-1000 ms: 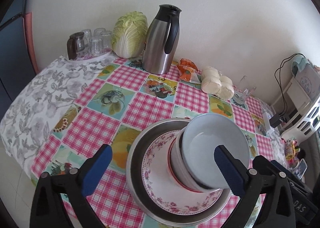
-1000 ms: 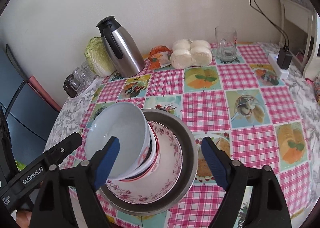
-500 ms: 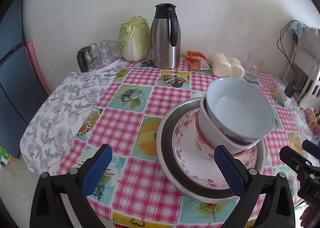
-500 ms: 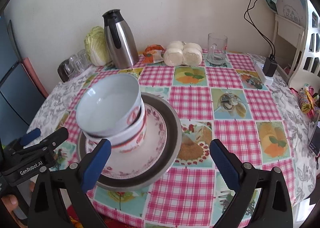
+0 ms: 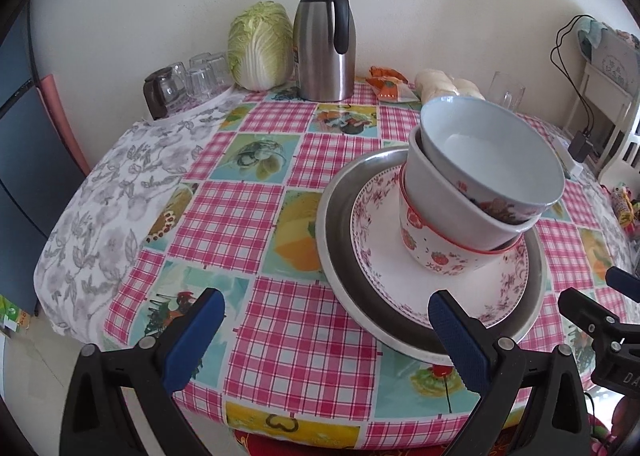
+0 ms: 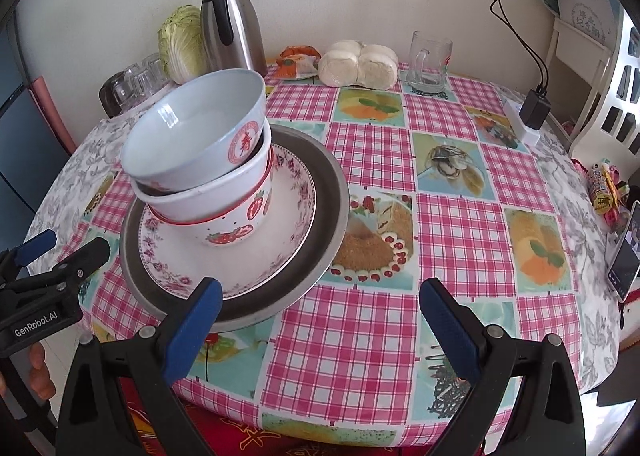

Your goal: Organize plates and bowls

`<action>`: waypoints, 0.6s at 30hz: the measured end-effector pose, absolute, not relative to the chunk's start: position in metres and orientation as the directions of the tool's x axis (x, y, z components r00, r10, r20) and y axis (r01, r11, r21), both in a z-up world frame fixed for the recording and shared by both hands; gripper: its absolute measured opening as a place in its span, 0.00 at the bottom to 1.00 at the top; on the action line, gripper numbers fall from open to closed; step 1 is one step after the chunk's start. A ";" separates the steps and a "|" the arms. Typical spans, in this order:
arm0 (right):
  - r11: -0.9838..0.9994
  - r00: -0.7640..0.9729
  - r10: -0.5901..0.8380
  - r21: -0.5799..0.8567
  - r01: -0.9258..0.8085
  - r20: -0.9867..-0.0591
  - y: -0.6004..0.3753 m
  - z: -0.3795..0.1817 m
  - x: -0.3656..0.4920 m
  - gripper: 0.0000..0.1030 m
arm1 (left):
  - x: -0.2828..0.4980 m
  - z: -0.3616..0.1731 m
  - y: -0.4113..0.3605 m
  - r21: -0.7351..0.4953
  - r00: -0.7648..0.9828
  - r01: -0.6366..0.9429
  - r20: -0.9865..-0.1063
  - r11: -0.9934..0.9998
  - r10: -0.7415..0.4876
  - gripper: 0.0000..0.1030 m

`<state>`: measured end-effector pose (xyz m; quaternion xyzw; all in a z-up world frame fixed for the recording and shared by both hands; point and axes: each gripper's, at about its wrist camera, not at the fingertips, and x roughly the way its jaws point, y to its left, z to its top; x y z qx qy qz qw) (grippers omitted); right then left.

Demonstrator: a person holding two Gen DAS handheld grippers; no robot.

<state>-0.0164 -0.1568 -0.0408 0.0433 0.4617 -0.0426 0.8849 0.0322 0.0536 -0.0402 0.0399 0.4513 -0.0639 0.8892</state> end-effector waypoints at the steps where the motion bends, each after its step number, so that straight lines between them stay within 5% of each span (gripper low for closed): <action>1: 0.993 0.569 -0.035 0.036 0.113 -0.822 -0.156 -0.041 -0.016 0.96 | 0.033 -0.041 0.053 0.016 0.581 0.148 -0.810 0.989 -0.074 1.00; 18: 0.994 0.549 -0.036 0.026 0.105 -0.835 -0.156 -0.047 -0.011 0.96 | 0.037 -0.053 0.047 0.028 0.549 0.178 -0.833 0.984 -0.076 1.00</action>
